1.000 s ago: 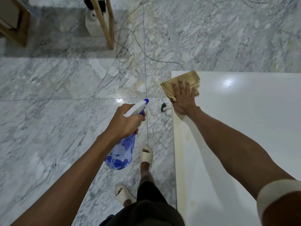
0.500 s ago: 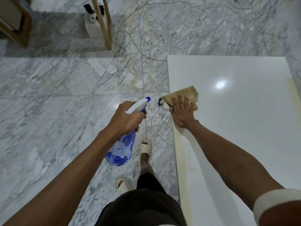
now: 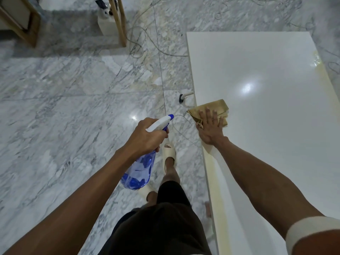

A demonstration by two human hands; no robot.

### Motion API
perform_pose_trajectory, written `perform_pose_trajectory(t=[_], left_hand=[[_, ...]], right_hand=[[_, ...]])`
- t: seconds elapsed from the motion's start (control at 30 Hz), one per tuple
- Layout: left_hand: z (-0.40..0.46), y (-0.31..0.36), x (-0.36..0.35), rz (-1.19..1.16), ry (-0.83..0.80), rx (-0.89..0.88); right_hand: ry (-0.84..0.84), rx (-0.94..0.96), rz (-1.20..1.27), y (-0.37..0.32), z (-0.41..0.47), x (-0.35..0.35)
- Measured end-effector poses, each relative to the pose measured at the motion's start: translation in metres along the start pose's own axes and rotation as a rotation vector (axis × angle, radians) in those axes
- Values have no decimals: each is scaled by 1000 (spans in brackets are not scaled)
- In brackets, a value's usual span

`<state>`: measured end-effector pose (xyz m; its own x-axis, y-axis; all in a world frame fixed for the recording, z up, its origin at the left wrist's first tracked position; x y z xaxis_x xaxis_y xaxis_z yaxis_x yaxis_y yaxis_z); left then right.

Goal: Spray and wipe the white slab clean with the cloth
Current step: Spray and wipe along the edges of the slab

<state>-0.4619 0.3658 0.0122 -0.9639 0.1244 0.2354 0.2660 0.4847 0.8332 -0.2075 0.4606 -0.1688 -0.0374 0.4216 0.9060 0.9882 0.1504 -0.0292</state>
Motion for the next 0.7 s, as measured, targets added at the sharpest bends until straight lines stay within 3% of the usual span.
perform_pose_trajectory(t=[0.7], left_hand=[[-150,-52,-107,3,-41,-12]], right_hand=[[8,-25,-5,14,-210,-108]])
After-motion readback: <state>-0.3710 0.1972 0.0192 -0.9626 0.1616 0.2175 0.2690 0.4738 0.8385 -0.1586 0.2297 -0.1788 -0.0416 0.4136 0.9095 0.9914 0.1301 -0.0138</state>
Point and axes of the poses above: each hand's wrist, its own z-axis towards the middle knuckle, its own x-axis out of the back of the hand, y = z × x, the point moved 5 cm from there along z, towards the middle knuckle, and after that the axes turned 9 degrees about -z, right-handed, at the moved point
